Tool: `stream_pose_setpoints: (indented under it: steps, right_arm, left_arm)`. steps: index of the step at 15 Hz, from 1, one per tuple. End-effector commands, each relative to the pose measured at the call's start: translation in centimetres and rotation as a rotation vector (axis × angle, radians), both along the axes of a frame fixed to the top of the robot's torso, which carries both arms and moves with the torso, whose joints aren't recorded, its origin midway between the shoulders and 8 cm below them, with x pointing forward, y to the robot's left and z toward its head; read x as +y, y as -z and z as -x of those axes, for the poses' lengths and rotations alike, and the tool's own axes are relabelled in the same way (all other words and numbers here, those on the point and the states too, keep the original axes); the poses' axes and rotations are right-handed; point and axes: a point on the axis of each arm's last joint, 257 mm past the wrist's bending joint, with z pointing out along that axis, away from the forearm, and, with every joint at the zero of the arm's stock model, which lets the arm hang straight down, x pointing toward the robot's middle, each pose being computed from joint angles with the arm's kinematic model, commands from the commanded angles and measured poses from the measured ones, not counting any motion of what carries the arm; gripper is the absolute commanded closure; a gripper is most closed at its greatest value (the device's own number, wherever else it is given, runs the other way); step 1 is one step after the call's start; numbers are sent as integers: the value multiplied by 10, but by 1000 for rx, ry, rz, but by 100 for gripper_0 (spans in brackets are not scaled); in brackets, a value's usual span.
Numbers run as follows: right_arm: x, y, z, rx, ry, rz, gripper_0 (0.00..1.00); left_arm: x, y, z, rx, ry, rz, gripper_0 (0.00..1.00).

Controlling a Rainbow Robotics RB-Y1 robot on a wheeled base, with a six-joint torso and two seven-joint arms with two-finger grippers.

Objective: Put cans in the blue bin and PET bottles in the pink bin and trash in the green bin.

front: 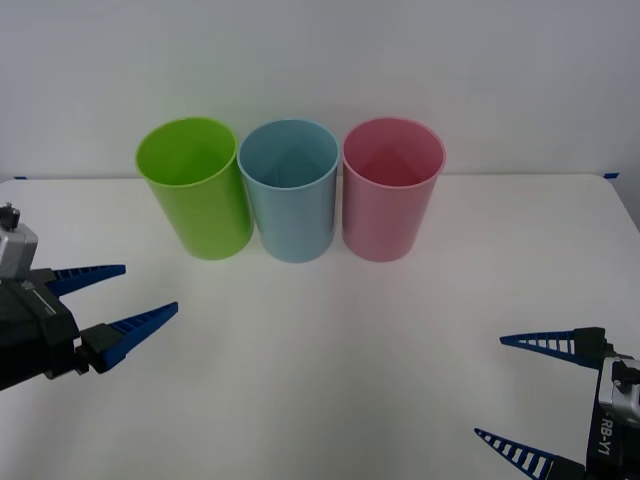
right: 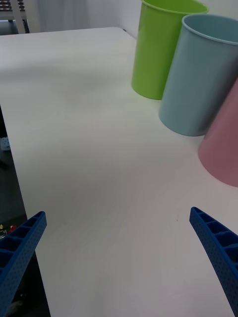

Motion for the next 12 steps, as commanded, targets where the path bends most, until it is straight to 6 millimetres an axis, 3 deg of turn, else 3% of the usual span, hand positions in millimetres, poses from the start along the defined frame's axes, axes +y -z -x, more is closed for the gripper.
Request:
stream_pose_setpoints:
  steps: [1, 8, 12]
  right_arm:
    - [0, 0, 0, 0, 0, 0, 0]
    - [0, 0, 0, 0, 0, 0, 0]
    - [0, 0, 0, 0, 0, 0, 0]
  left_arm:
    - [3, 21, 14, 41, -44, -30, 0]
    - [7, 72, 42, 151, -113, -70, 0]
    - [6, 82, 51, 184, -122, -56, 0]
